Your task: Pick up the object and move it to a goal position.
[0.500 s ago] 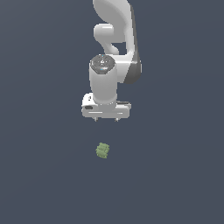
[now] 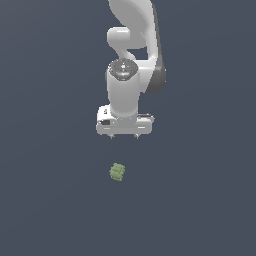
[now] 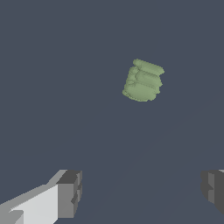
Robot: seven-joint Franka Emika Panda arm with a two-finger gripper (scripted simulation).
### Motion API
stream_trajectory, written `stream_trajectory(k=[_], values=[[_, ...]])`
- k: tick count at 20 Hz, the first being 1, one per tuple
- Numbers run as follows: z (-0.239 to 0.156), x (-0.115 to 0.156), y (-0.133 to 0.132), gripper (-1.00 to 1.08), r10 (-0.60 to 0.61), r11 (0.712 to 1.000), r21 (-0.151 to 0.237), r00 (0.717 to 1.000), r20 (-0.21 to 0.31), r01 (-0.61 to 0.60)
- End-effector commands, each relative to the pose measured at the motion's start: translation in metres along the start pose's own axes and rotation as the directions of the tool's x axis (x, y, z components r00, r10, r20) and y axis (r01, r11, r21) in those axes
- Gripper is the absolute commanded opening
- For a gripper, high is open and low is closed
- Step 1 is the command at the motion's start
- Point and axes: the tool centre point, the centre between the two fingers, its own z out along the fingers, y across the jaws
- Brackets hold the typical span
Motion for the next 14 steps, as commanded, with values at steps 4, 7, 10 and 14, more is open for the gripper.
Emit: stream_trajectory(k=[4,7,10,14], values=[[-0.002,0.0,-0.002,1.0,-0.012,1.0,-0.002,1.0,-0.003,0.012],[0.0,0.004,-0.001,1.0,-0.001,1.0,-0.001,1.0,-0.003,0.001],[0.003,0.01,0.001,1.0,0.017,1.0,0.0,1.0,-0.004,-0.017],[0.01,0.022,0.006,1.0,0.055,0.998,0.002,0.998,-0.005,-0.055]])
